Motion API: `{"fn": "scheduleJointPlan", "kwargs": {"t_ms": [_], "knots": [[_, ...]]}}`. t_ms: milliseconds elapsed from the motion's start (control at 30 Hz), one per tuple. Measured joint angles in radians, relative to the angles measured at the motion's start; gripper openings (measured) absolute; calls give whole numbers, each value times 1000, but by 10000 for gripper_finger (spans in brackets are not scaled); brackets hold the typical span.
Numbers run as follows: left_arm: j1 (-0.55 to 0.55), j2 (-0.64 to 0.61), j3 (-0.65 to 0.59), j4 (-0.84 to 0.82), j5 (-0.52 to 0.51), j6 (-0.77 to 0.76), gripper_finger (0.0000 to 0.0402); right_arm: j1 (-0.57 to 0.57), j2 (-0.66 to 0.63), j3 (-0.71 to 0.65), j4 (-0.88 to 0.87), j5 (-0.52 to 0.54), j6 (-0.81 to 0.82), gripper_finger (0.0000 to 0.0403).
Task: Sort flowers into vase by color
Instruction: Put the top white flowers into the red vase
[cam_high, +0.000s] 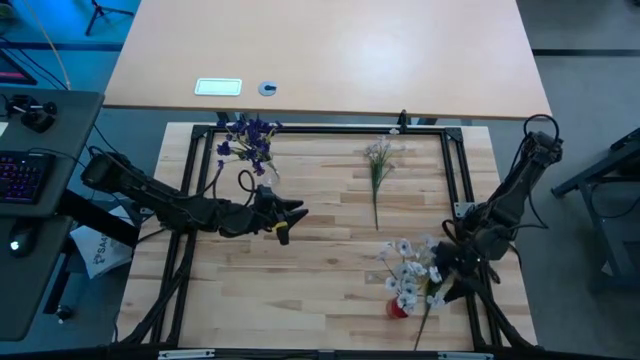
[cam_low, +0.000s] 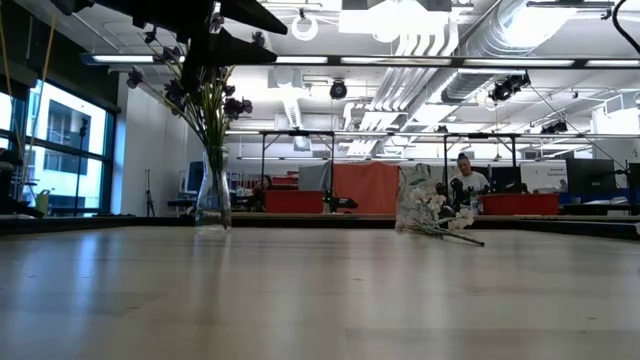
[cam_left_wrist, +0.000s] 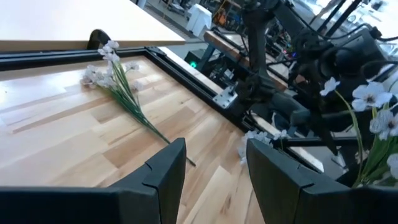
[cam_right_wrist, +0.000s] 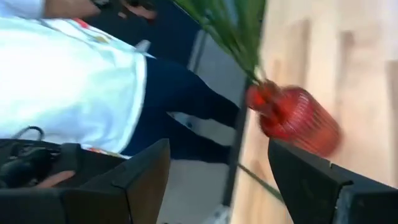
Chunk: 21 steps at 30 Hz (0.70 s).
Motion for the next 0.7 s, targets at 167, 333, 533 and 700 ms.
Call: {"fn": "scheduleJointPlan", "kwargs": {"t_ms": [167,333,533,700], "knots": [[0,0,0,-13,0,0,159,-24,-21,0,-111,134,-1,258],[0,-5,0,-16,3,-3,159,-89,-24,0,-251,252,90,247],[32,-39,0,-3,48,-55,158,-220,-23,0,-421,343,219,235],[96,-95,0,-9,84,-51,158,-435,-9,0,-454,438,296,223]]}}
